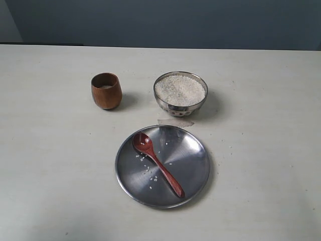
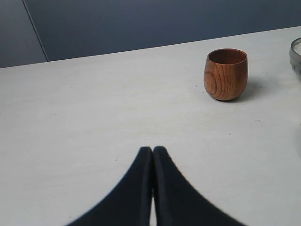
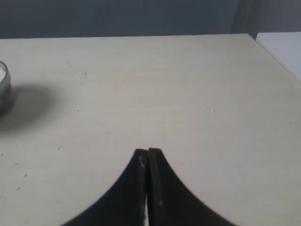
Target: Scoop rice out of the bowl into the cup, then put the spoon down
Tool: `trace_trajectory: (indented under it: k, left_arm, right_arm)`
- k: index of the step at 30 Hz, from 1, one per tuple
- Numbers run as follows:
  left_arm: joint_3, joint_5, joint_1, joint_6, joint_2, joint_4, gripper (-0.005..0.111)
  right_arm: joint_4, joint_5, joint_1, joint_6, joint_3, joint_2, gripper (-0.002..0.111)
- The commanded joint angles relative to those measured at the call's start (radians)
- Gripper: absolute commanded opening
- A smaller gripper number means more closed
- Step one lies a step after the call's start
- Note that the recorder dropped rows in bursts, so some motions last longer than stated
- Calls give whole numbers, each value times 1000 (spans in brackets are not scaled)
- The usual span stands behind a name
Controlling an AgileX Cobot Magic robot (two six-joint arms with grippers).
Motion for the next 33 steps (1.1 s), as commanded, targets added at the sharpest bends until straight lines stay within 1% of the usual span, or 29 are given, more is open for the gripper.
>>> trace_trajectory:
  k: [1, 4, 10, 26, 33]
  left_arm:
    - [5, -4, -2, -2, -5, 6, 0]
    - [5, -4, -2, -2, -5, 6, 0]
    - [5, -4, -2, -2, -5, 6, 0]
    - [5, -4, -2, -2, -5, 6, 0]
    - [5, -4, -2, -2, -5, 6, 0]
  right_arm:
    - [-19, 26, -7, -7, 6, -101, -1]
    - [-52, 70, -7, -7, 6, -165, -1]
    - [-55, 128, -7, -7, 6, -293, -1]
    - [-55, 174, -7, 10, 6, -293, -1]
    - [-26, 189, -7, 10, 6, -293, -1]
